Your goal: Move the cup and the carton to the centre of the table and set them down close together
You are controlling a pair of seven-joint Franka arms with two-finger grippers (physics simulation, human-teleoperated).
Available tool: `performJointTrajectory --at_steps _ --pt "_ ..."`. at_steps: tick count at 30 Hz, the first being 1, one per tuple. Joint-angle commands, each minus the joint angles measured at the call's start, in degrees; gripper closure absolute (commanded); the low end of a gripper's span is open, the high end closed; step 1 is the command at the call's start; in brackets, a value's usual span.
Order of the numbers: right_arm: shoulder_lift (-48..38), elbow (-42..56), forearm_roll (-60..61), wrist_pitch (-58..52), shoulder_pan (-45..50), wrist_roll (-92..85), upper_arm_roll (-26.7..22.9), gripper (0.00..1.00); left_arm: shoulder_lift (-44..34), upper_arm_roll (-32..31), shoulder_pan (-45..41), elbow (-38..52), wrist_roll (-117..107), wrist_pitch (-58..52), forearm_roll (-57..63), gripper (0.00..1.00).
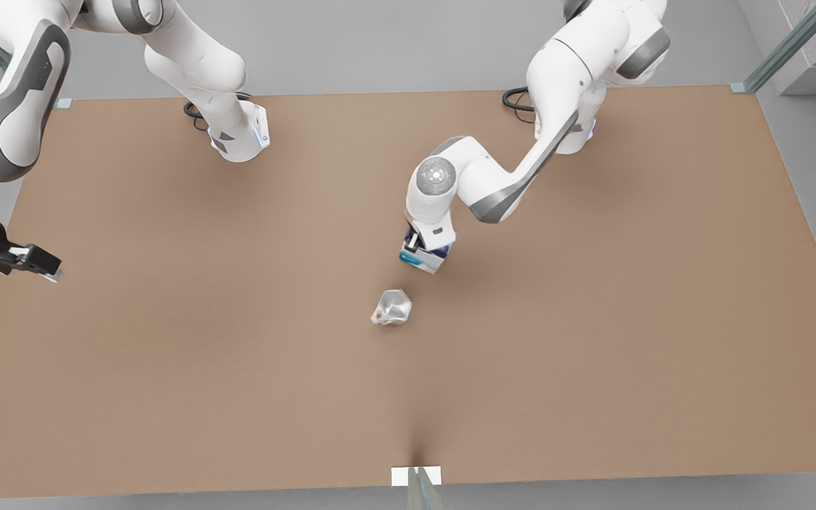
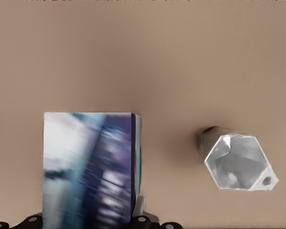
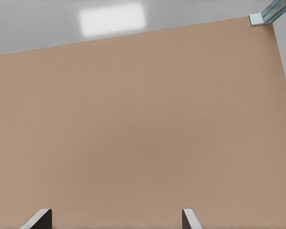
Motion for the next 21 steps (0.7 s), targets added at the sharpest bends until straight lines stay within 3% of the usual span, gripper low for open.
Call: performJointTrajectory --at_steps 1,6,7,8,9,21 --pt "0.1 0.0 0.0 0.0 0.3 0.0 0.0 0.0 0.1 0.0 0.1 -0.1 0.0 0.6 1.7 0.41" --pt "0.1 -0.1 0.1 0.8 0.0 0.0 0.0 0.0 1.6 0.0 0.0 -0.1 -0.1 0.8 2.7 0.37" --pt "0.2 -0.1 0.2 0.8 0.1 0.0 0.0 0.0 1.7 0.0 -0.2 -0.1 -0.1 0.8 2.7 0.29" --pt "0.2 -0.1 0.4 0.8 0.3 0.0 0.0 0.0 2.0 0.0 -0.3 -0.1 -0.6 0.8 4.2 0.07" --pt "0.2 -0.1 0.4 0.9 0.3 0.0 0.0 0.0 2.5 0.0 -0.4 -0.1 -1.7 0.8 5.3 0.0" --pt "0.5 -0.1 0.4 0.9 0.6 0.0 0.0 0.0 2.6 0.1 -0.7 -0.1 -1.7 0.7 5.4 0.0"
